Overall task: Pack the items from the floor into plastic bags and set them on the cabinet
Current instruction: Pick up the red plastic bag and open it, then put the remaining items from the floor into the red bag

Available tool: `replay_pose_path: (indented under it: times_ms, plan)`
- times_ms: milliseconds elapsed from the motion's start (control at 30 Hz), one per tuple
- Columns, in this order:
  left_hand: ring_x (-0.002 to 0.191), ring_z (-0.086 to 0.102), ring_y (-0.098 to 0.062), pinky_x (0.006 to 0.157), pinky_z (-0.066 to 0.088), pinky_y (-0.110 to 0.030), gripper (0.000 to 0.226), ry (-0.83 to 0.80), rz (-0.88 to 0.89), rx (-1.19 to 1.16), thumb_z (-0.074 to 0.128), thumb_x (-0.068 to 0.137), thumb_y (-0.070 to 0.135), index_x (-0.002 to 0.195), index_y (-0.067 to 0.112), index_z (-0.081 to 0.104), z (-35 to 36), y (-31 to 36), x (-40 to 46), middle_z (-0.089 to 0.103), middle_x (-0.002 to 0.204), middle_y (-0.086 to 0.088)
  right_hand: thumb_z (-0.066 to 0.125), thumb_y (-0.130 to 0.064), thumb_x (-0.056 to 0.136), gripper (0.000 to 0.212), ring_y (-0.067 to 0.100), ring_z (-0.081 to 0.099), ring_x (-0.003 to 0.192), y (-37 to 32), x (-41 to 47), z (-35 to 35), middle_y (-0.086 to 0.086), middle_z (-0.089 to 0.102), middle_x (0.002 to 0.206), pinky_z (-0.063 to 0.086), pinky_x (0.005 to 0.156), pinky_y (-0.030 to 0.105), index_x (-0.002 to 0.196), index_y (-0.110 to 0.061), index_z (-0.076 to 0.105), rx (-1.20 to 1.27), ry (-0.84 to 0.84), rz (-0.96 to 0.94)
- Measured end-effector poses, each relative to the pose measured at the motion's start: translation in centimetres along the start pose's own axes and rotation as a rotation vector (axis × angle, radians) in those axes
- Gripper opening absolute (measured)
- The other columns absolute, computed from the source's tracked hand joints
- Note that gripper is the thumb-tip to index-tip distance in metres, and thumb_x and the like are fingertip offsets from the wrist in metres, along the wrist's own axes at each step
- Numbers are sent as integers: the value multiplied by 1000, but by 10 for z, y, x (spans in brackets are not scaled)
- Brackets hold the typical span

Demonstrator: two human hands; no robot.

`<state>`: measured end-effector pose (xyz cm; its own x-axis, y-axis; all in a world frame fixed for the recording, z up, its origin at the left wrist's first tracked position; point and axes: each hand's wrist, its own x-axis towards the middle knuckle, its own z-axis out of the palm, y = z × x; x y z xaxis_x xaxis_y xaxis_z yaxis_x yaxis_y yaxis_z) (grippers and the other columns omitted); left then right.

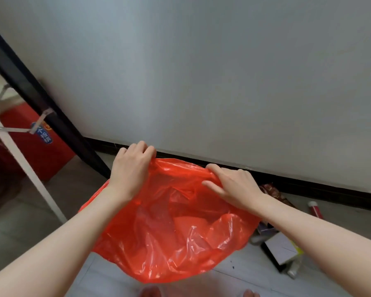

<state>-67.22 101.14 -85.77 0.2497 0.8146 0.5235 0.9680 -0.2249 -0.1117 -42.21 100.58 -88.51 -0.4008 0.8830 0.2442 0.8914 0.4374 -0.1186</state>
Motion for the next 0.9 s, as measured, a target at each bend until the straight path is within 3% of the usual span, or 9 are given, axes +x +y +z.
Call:
replay_pose_path:
  times_ms: [200,333,400,467,500,633,767,900]
  plan:
    - [71,53,-33,60,39,-40,16,-107,-35,89,55,70,4,85,10,57,90,-4,-20,57,82,-12,28,-48,95,35,38,60,93,4,8,112,7,64,107,37,64,39,108,-18,42,121,-139,127]
    - [84,54,-35,69,47,-43,26,-230,-58,-174,48,82,20,105,8,54,141,22,-63,56,102,-15,27,-42,98,31,35,59,94,7,15,170,10,63,106,28,63,38,108,-16,41,132,-219,202]
    - [102,54,-30,89,46,-40,48,-496,-54,-424,33,89,47,118,13,51,158,46,-89,53,118,-9,27,-43,98,33,34,59,98,11,21,188,11,62,109,30,66,38,111,-17,43,83,-249,231]
    - [127,39,-20,108,29,-30,82,-841,-68,-610,10,79,75,133,21,42,172,67,-112,40,139,-3,27,-44,97,36,34,58,101,17,23,205,12,61,112,37,75,40,114,-16,44,87,-259,310]
    - [134,30,-16,111,22,-28,87,-981,-50,-639,3,76,77,138,24,35,178,75,-122,33,146,-1,28,-44,97,38,35,57,101,19,24,211,14,61,113,39,79,41,114,-15,44,110,-254,361]
    - [140,21,-13,116,9,-44,58,-1304,56,-547,15,92,59,143,31,22,195,89,-144,26,152,4,27,-43,97,40,40,56,101,28,28,226,17,58,115,38,82,44,113,-12,44,190,-233,505]
    - [140,18,-10,113,-5,-55,57,-1361,62,-488,18,93,57,145,34,16,197,87,-148,23,152,10,32,-45,95,40,38,54,106,41,31,227,15,55,121,38,83,42,117,-13,43,317,-265,538]
    - [142,12,-13,115,5,-46,61,-1285,18,-477,21,91,60,145,33,11,192,87,-146,14,155,5,45,-47,91,52,24,42,124,47,6,218,6,47,135,32,98,34,132,-16,38,602,-288,527]
